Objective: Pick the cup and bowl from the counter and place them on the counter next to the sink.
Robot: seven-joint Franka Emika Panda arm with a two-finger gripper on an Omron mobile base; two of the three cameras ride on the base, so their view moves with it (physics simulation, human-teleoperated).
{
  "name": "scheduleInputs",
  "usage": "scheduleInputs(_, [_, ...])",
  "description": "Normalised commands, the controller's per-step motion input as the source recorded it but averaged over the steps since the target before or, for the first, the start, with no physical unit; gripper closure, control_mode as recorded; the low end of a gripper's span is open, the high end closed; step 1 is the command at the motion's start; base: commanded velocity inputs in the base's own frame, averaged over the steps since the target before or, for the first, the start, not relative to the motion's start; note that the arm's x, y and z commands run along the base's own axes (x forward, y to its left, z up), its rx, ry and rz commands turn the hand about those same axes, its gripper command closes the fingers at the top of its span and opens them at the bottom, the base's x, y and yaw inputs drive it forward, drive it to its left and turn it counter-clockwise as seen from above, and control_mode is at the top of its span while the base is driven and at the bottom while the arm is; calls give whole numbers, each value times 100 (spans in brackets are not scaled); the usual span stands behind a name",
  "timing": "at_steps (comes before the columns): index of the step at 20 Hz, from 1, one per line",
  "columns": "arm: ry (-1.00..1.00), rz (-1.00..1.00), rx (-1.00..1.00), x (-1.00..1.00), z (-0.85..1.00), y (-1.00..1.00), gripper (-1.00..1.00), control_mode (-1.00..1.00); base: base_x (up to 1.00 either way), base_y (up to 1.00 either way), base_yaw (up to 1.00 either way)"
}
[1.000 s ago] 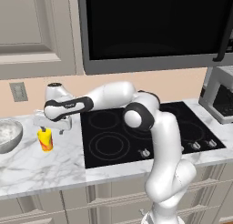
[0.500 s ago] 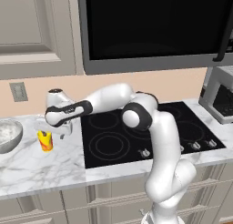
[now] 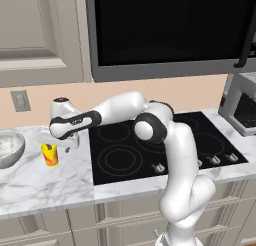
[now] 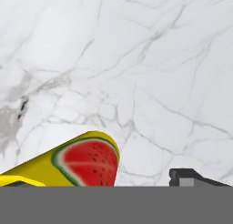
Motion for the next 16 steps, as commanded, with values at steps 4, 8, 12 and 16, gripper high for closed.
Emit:
scheduleInputs(4, [0,0,0,0,0,0,100,-100,0,0,0])
scheduleInputs(8, [0,0,0,0,0,0,100,-100,0,0,0])
scheduleInputs(12, [0,0,0,-11,0,0,100,-100,0,0,0])
scheduleInputs(16, [-6,0,0,-37,2,-3,100,-100,0,0,0])
